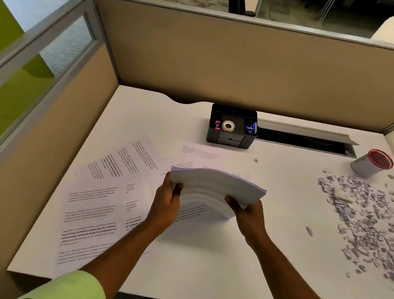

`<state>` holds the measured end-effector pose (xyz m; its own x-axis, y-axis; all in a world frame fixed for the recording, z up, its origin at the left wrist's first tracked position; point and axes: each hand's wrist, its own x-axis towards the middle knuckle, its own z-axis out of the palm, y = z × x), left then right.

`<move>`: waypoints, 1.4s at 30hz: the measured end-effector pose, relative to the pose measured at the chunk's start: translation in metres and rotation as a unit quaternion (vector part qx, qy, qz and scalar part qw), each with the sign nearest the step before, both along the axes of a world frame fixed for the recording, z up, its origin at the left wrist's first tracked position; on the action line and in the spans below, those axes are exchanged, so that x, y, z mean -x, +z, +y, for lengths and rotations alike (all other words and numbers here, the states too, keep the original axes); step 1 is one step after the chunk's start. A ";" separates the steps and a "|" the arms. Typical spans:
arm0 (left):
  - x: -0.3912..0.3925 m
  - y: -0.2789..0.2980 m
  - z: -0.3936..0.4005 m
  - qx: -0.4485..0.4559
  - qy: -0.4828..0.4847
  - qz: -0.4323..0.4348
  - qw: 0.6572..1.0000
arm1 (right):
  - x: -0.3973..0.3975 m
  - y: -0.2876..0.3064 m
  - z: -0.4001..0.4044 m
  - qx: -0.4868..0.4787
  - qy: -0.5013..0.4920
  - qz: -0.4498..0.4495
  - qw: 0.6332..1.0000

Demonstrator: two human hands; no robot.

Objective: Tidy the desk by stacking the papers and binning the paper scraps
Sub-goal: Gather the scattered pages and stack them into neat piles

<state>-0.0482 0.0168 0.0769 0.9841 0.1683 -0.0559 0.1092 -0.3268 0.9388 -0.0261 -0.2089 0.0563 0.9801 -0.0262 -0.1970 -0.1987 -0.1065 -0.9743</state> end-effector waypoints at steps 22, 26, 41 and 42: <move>0.005 -0.012 0.053 0.152 -0.012 0.100 0.983 | -0.029 0.031 0.025 -0.038 0.108 0.045 0.992; 0.008 -0.021 0.075 0.073 0.066 0.096 0.991 | -0.045 0.014 0.050 0.065 0.109 0.055 0.990; 0.045 -0.083 0.189 0.007 0.237 0.222 0.946 | -0.026 -0.094 0.076 0.464 0.046 0.194 0.863; 0.046 -0.086 0.192 0.002 0.235 0.233 0.944 | -0.022 -0.094 0.082 0.490 0.047 0.179 0.852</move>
